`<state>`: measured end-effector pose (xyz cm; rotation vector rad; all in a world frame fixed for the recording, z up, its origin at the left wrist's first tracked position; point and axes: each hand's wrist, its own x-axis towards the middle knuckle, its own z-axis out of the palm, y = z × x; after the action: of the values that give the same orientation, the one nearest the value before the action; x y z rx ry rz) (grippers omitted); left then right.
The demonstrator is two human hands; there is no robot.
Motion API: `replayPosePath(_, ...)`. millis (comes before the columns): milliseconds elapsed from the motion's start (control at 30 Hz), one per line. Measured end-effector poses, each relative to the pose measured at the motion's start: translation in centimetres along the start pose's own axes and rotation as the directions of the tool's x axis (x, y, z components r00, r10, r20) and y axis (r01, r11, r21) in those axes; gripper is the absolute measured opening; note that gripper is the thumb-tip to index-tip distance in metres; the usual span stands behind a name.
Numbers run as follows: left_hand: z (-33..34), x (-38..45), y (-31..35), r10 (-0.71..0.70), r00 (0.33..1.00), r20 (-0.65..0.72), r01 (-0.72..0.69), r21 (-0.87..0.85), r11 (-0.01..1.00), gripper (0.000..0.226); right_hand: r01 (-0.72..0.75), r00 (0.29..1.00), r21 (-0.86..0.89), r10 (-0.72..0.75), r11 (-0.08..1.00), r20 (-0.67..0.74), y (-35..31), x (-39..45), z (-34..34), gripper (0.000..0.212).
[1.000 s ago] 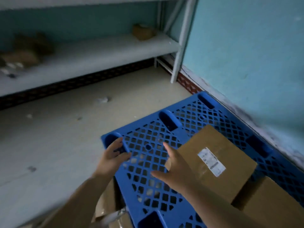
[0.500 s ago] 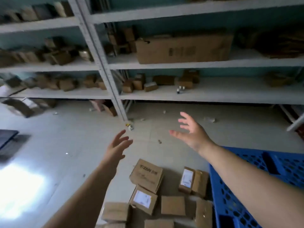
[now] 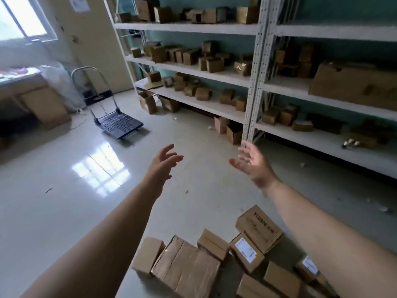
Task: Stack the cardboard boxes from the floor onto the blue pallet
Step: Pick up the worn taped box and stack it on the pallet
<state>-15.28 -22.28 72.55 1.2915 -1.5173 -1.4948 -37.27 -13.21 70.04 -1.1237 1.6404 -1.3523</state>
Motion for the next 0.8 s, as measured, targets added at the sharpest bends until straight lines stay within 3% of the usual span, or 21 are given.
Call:
replayPosePath(267,-5.3,0.0,-3.3,-0.058,0.976,-0.209,0.048,-0.053,0.997,0.050,0.021,0.975,-0.029,-0.015,0.999,0.222,0.7,4.9,5.7,0.095)
replayPosePath(433,-5.9,1.0,-5.5,-0.147,0.935,-0.321,0.118,-0.107,0.987,0.051,-0.007,0.945,-0.023,0.014,1.000,0.328,2.5,8.2,8.1,0.081)
replayPosePath(800,-6.9,3.1,-12.3,-0.270,0.879,-0.394,0.222,-0.165,0.961,0.051,-0.095,0.904,-0.062,0.112,0.994,0.412,7.0,13.3,12.0,0.075)
